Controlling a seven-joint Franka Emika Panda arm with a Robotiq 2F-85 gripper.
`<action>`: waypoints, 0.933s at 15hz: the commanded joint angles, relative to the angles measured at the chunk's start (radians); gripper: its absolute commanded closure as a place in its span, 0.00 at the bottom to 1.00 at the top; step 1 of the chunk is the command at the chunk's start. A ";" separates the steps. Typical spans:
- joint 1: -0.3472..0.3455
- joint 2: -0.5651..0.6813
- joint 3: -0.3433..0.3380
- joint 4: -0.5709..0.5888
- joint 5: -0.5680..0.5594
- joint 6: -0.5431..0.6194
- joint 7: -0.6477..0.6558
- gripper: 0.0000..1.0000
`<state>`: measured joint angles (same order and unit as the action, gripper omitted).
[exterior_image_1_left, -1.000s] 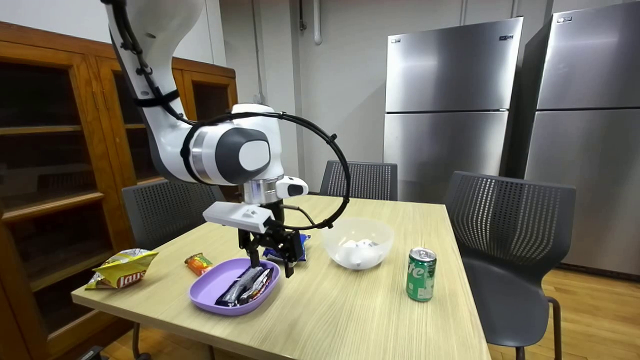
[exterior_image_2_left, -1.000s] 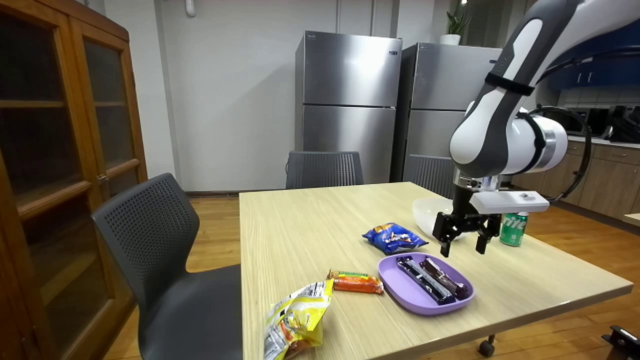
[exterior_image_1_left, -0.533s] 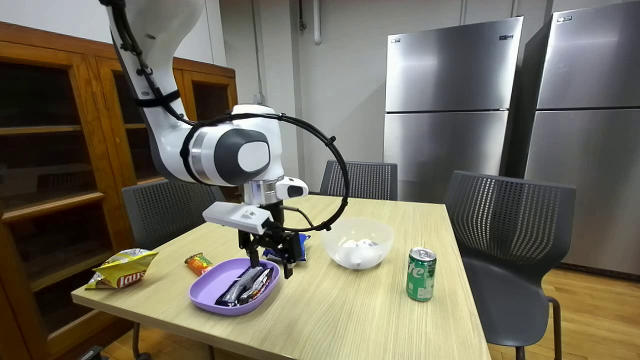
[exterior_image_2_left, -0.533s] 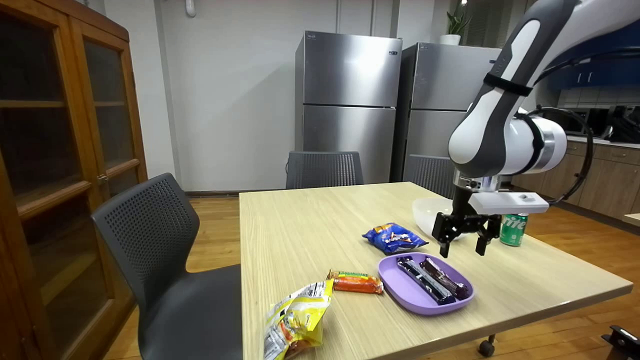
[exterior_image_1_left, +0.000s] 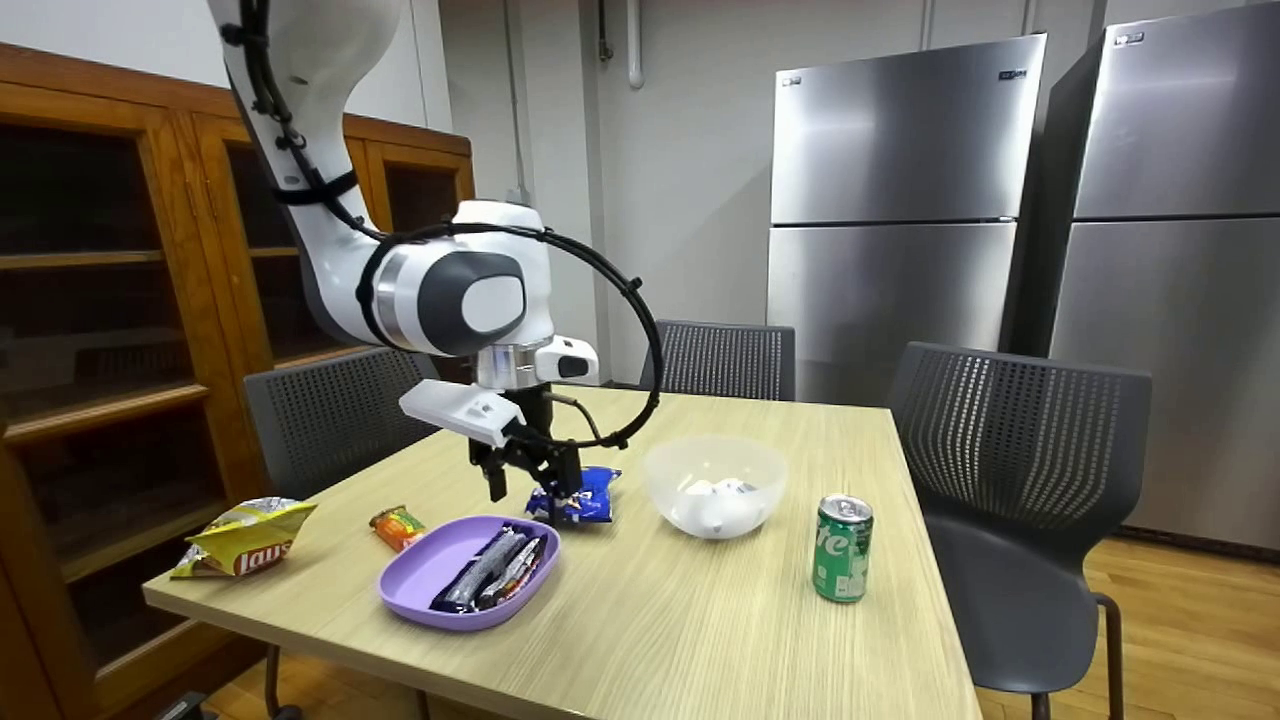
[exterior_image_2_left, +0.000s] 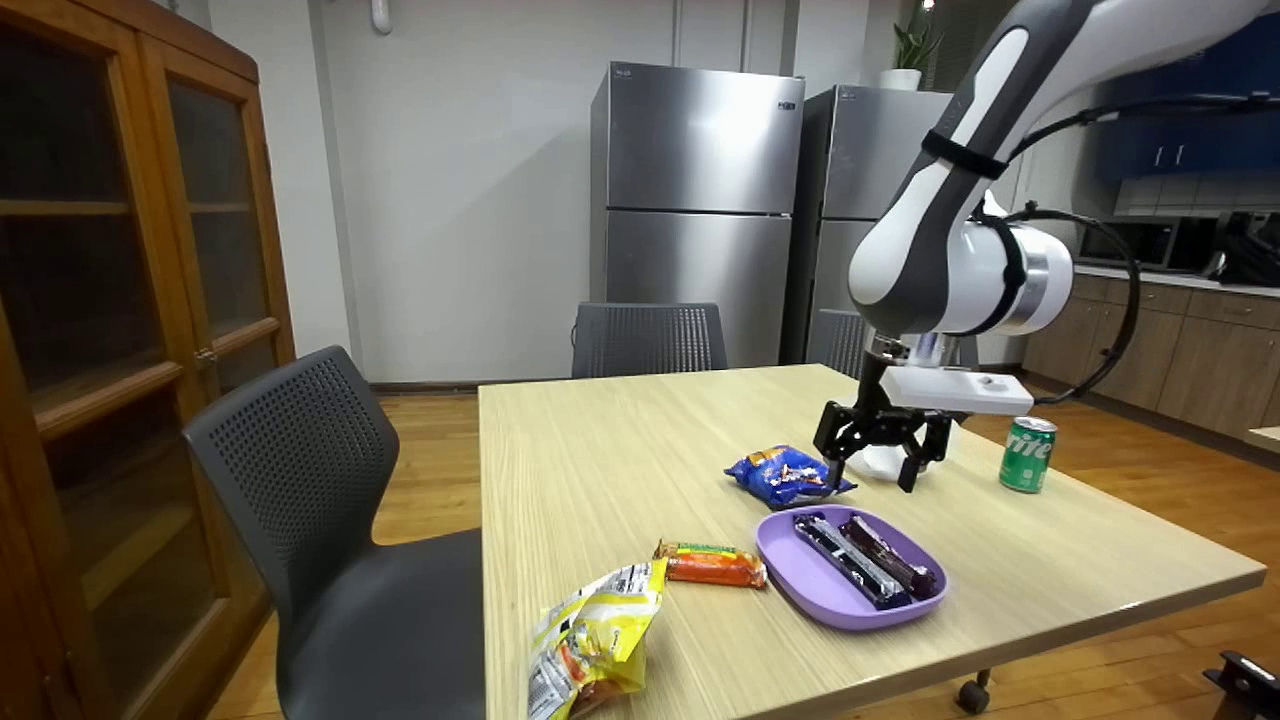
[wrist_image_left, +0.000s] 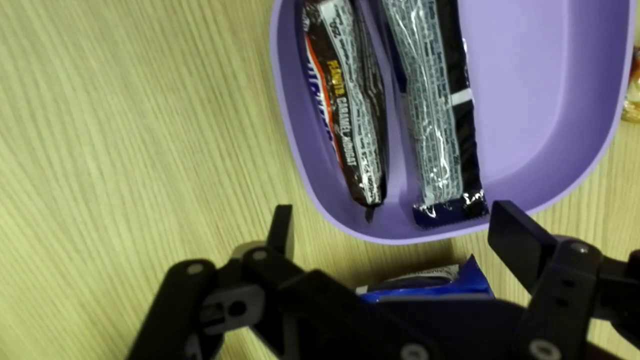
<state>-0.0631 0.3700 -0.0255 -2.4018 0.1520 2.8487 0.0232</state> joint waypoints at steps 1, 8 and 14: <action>-0.005 0.065 0.028 0.096 0.040 -0.009 0.053 0.00; 0.017 0.188 0.031 0.239 0.080 -0.024 0.158 0.00; 0.036 0.261 0.029 0.308 0.086 -0.020 0.216 0.00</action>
<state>-0.0415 0.5937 0.0057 -2.1474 0.2181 2.8482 0.2008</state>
